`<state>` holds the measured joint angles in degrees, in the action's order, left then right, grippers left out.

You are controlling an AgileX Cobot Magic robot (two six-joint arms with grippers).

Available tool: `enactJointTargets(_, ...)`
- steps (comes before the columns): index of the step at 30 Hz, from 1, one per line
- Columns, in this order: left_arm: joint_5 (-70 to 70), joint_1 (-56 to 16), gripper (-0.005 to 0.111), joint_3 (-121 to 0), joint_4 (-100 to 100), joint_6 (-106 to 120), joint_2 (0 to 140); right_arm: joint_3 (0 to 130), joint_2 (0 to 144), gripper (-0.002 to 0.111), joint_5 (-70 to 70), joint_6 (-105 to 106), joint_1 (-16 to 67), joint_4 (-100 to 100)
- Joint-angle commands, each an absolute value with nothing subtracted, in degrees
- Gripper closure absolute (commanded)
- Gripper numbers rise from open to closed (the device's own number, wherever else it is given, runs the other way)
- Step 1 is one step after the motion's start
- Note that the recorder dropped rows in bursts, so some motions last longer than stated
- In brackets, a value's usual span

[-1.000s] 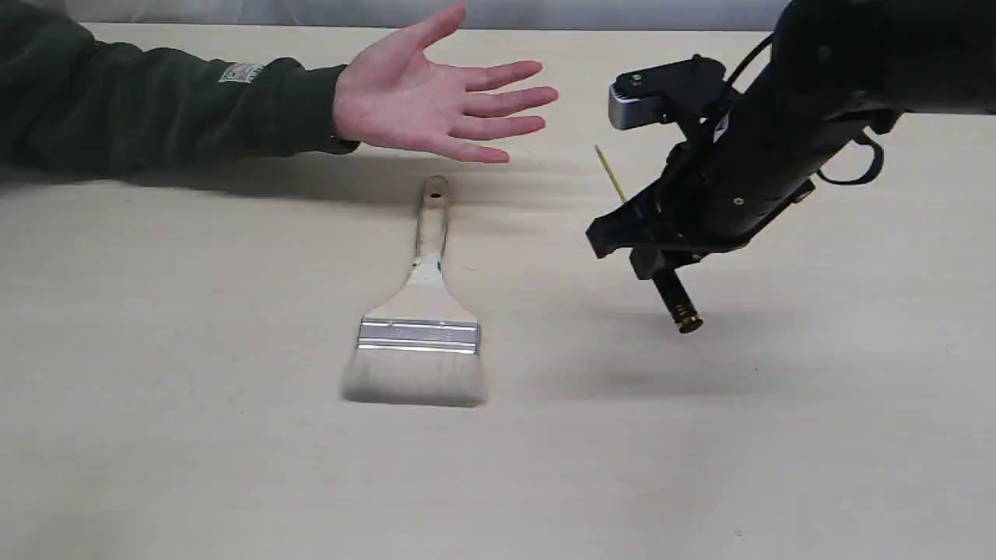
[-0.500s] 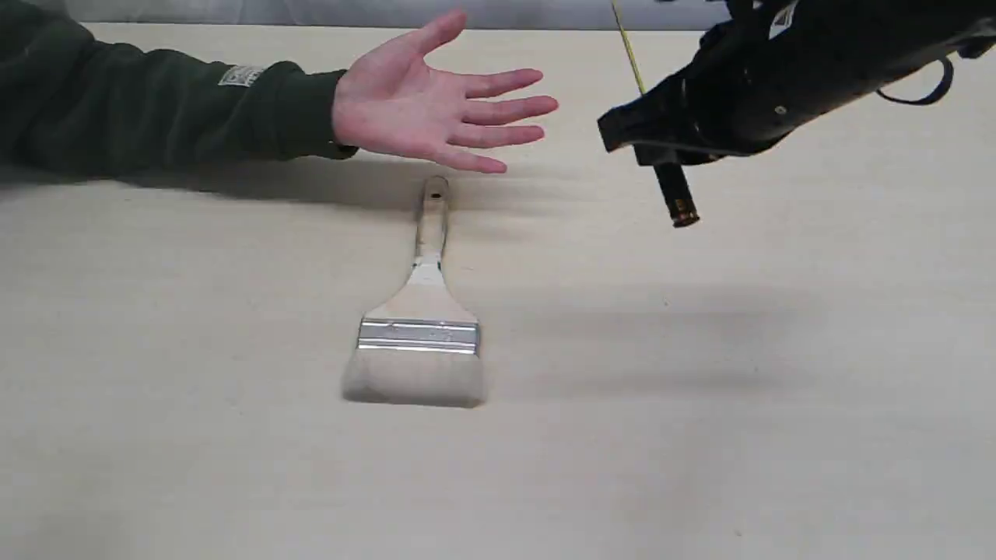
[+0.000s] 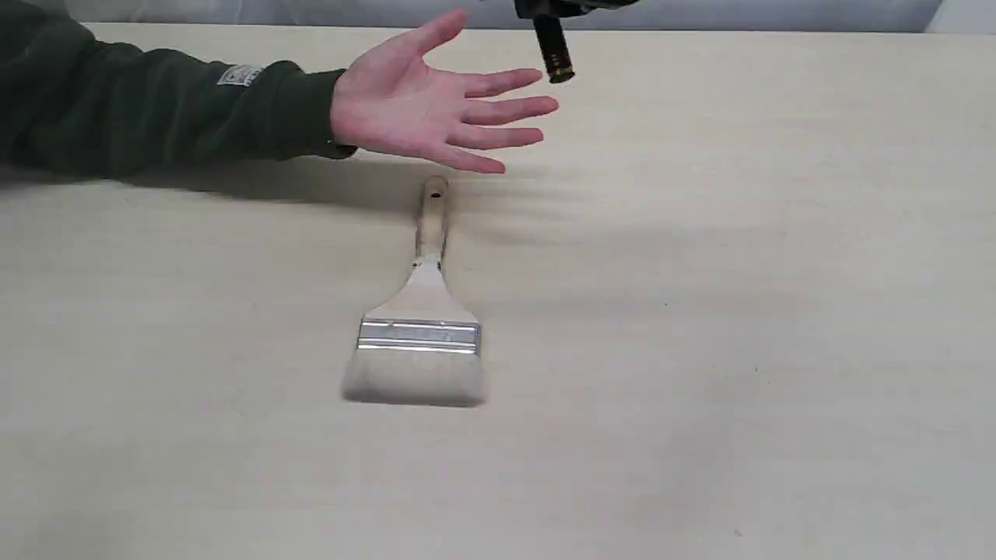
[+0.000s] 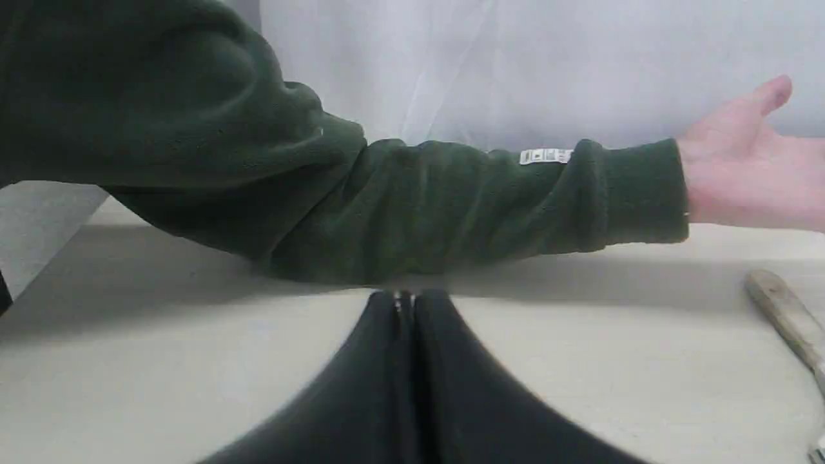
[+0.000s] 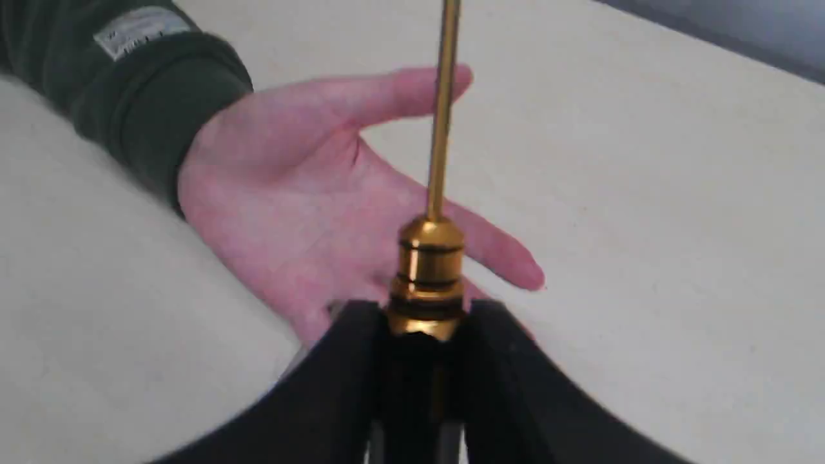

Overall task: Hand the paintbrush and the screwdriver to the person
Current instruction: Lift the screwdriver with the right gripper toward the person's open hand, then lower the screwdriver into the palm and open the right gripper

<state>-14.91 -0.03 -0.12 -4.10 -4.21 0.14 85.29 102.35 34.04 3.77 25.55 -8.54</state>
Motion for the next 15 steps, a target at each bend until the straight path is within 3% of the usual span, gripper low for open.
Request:
enactJointTargets(1, -14.3, -0.4, 0.107, 0.0, -3.8, -4.3, 0.0, 91.3, 107.3, 0.104, 36.4, 3.6, 25.7, -8.1)
enactJointTargets(15, -14.3, -0.4, 0.107, 0.0, -3.8, -4.3, 0.0, 108.1, 125.3, 0.104, 41.7, 0.4, 25.7, -8.1)
